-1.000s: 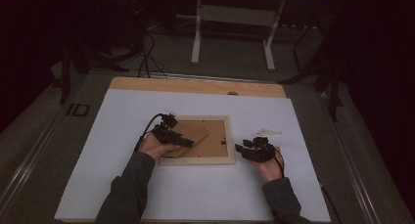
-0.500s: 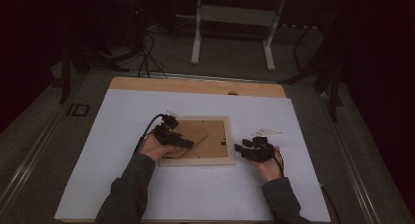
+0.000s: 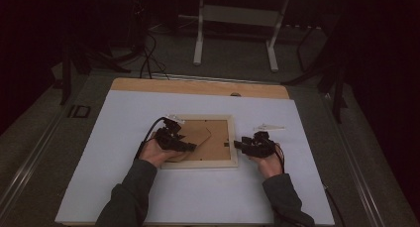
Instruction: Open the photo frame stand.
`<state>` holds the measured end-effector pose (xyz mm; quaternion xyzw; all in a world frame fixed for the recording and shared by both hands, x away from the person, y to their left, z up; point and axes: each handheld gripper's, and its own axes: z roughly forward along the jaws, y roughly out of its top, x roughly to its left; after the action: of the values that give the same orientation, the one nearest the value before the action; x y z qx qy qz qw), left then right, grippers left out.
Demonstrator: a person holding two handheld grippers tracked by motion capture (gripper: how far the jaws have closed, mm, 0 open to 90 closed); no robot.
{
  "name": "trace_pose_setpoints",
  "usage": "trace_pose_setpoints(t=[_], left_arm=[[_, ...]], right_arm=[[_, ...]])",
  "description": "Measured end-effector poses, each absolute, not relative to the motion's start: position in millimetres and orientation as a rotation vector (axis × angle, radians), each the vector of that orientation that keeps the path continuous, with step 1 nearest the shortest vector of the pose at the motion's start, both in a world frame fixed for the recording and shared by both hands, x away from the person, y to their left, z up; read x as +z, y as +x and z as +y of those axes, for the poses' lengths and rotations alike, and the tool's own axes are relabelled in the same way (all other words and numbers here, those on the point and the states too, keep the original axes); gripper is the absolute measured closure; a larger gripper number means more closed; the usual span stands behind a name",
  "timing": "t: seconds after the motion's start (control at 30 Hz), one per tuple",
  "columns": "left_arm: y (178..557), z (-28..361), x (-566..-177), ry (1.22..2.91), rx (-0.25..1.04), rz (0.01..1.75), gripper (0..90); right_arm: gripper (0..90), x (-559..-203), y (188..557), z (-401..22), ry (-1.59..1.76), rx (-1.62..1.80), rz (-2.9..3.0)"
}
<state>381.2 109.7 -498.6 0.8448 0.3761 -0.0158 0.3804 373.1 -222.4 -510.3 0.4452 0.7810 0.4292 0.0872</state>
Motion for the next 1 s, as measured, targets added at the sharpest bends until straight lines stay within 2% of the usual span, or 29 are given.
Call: trace_pose_setpoints(t=[0.67,1.0], left_arm=[[366.7,107.2,-492.6,2.147,0.060,0.924,45.8],[353.7,101.8,-485.5,2.173,0.183,0.868,45.8]], right_arm=[[49.8,-498.2,389.2,-211.4,1.316,1.273,2.343],[47.6,-495.9,396.3,-205.3,1.322,1.286,2.341]])
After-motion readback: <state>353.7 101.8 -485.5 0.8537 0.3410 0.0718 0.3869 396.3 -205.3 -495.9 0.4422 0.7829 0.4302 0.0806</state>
